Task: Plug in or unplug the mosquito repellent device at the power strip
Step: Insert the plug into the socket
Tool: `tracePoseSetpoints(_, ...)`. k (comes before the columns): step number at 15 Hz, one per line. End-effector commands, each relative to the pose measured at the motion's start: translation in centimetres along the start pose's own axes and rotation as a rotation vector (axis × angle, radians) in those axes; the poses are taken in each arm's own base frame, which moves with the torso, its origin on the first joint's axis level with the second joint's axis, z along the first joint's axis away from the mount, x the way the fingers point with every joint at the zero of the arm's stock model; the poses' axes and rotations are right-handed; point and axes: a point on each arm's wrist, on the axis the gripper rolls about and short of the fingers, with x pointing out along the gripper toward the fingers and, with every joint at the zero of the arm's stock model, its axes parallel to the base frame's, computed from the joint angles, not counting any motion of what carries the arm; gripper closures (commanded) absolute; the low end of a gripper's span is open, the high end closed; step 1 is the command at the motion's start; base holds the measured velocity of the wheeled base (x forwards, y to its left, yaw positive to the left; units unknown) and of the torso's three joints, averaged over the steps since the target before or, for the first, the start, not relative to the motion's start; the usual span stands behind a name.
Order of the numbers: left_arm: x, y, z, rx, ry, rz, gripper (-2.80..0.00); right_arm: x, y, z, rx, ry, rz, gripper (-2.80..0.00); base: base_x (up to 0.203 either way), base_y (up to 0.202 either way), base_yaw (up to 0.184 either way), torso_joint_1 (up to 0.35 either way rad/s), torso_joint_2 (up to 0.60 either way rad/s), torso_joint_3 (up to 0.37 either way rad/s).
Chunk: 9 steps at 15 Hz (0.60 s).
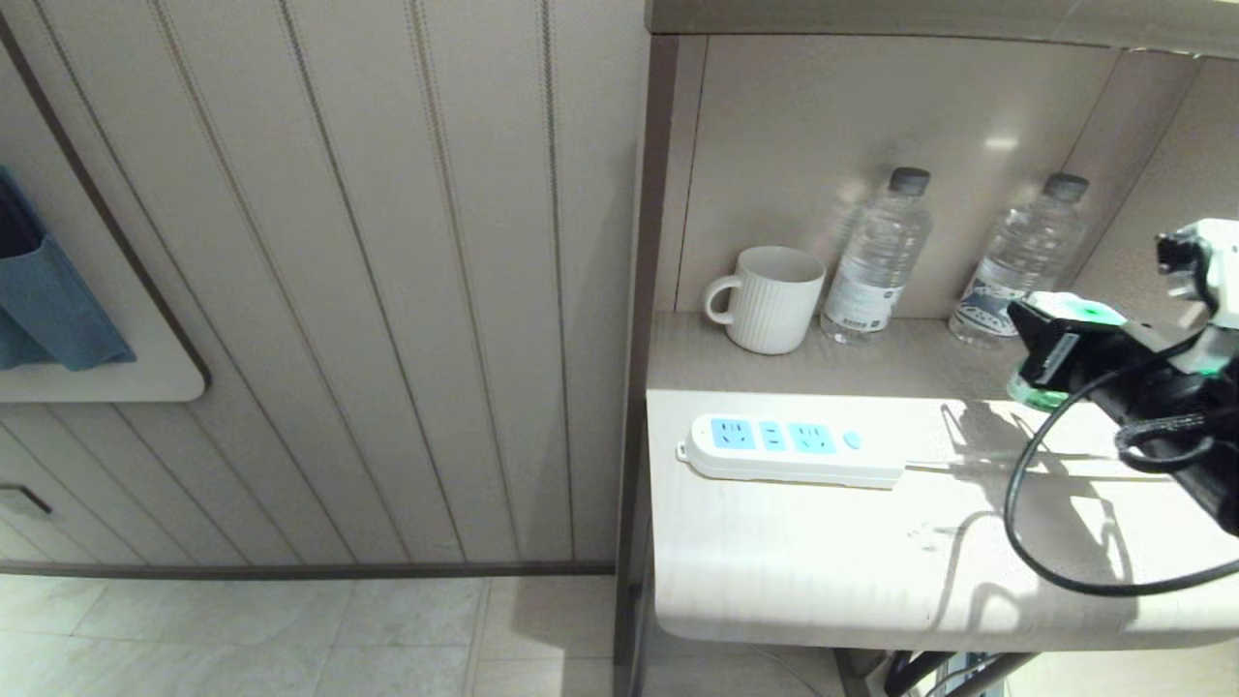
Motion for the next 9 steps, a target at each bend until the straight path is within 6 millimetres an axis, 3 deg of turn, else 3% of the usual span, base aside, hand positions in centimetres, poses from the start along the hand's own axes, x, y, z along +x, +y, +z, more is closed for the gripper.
tracePoseSetpoints(1,0.0,0.0,0.0,0.001,0.001,0.000,0.00,-5.3,-1.2,4.1,-0.004,0.017,0.005,0.00,0.000,0.000,0.000,0.000,0.00,0.000)
tracePoseSetpoints(6,0.0,0.0,0.0,0.000,0.001,0.001,0.00,-11.4,-2.1,5.3,-0.058,0.236,0.045,0.00,0.000,0.000,0.000,0.000,0.00,0.000)
tracePoseSetpoints(9,0.0,0.0,0.0,0.000,0.001,0.000,0.00,-13.6,-2.1,4.0,-0.085,0.355,0.117,0.00,0.000,0.000,0.000,0.000,0.00,0.000)
